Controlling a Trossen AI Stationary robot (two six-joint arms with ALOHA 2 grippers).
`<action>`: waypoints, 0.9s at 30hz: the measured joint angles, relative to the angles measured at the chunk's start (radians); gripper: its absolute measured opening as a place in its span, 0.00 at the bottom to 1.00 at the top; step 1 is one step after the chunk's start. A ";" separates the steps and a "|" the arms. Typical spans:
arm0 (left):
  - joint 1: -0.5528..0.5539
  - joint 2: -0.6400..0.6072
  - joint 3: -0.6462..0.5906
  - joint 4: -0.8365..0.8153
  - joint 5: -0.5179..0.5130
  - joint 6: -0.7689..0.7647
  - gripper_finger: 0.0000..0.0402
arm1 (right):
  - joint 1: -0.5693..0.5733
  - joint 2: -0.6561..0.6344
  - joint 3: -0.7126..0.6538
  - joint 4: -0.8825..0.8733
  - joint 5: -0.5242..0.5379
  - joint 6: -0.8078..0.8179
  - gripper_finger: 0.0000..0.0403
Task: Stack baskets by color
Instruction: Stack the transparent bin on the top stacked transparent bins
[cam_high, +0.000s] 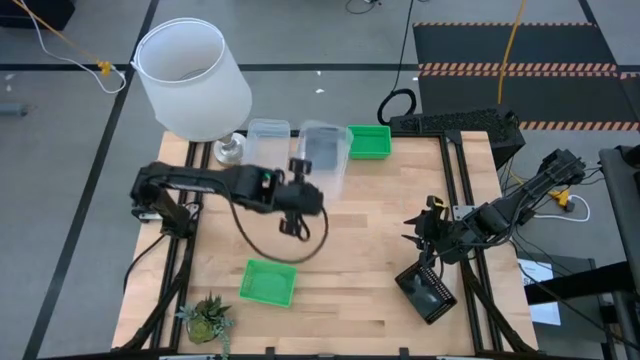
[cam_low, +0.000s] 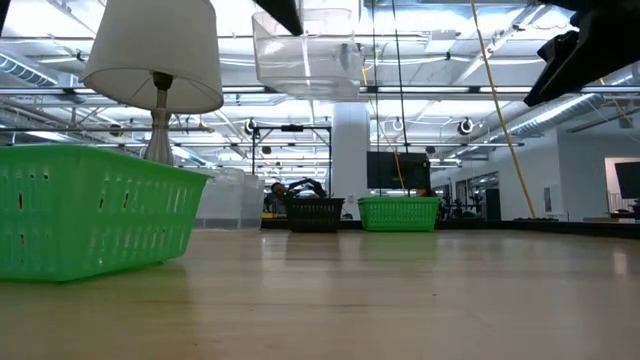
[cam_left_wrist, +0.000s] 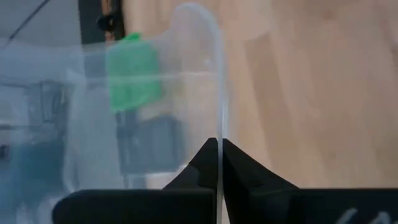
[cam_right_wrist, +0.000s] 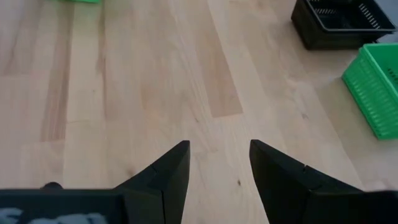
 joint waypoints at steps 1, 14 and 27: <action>0.016 -0.010 0.000 -0.007 0.000 0.000 0.02 | 0.000 0.000 0.000 0.002 -0.001 0.001 0.40; 0.239 -0.040 -0.140 0.005 0.081 0.066 0.01 | 0.000 0.000 -0.001 0.010 -0.006 -0.001 0.40; 0.431 -0.072 -0.380 0.123 0.079 0.116 0.01 | 0.000 0.000 -0.001 0.010 -0.027 -0.028 0.40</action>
